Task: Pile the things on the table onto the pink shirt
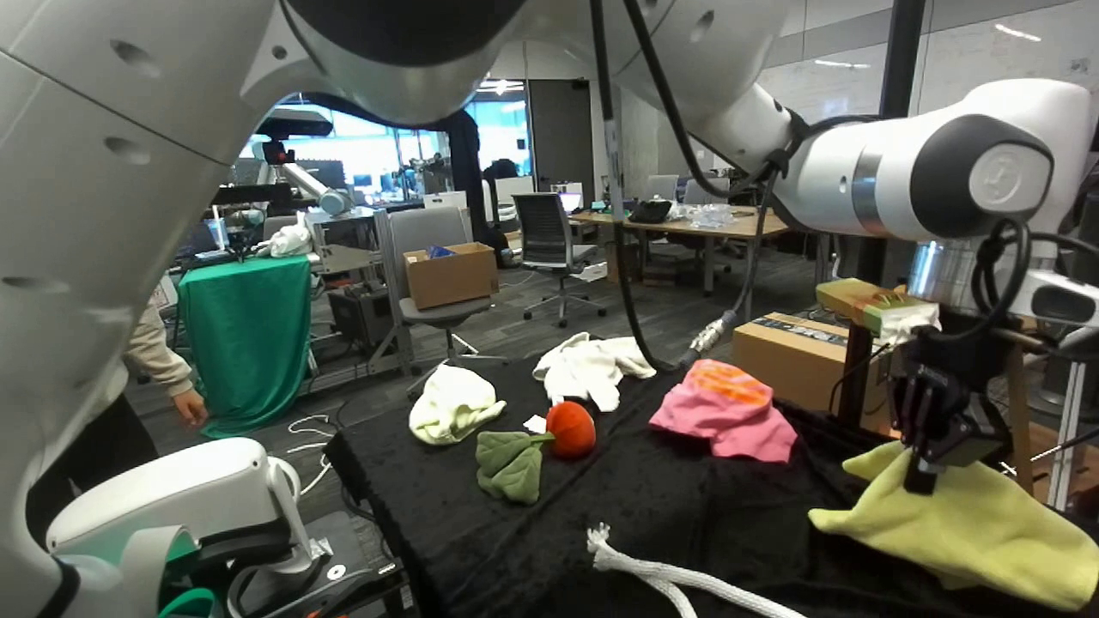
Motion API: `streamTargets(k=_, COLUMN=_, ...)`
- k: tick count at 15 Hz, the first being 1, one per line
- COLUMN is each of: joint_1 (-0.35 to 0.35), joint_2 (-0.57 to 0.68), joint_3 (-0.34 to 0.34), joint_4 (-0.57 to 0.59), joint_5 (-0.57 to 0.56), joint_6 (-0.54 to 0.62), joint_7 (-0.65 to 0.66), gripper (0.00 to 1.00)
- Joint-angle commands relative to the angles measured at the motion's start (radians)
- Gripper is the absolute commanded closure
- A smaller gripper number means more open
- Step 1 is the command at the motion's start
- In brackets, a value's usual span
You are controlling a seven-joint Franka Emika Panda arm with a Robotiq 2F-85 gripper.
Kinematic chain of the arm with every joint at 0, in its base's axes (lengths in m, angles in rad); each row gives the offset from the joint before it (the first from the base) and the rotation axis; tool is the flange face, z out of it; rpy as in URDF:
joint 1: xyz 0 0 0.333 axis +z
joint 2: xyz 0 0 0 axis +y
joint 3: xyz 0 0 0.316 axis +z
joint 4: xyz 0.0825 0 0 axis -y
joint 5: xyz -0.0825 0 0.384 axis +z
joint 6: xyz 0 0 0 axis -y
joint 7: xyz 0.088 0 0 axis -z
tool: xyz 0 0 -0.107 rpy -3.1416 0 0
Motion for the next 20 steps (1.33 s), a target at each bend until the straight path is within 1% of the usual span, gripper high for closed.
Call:
streamTargets(k=1, joint_1=0.046, joint_2=-0.181, joint_3=-0.009, joint_4=-0.15, joint_5=-0.065, joint_6=-0.026, joint_7=-0.003, gripper=0.92)
streamTargets(k=7, joint_1=0.102, joint_2=-0.401, joint_3=0.016, joint_4=-0.289, joint_5=-0.181, joint_6=-0.098, joint_7=-0.005, gripper=0.92)
streamTargets(k=12, joint_1=0.14, joint_2=-0.548, joint_3=0.08, joint_4=-0.342, joint_5=-0.253, joint_6=-0.157, joint_7=-0.03, gripper=0.93)
streamTargets(k=16, joint_1=0.166, joint_2=-0.622, joint_3=0.144, joint_4=-0.362, joint_5=-0.284, joint_6=-0.183, joint_7=-0.059, gripper=0.92)
streamTargets(k=17, joint_1=0.174, joint_2=-0.631, joint_3=0.162, joint_4=-0.362, joint_5=-0.291, joint_6=-0.18, joint_7=-0.061, gripper=0.93)
streamTargets(k=20, joint_1=0.194, joint_2=-0.643, joint_3=0.206, joint_4=-0.352, joint_5=-0.294, joint_6=-0.167, joint_7=-0.064, gripper=0.92)
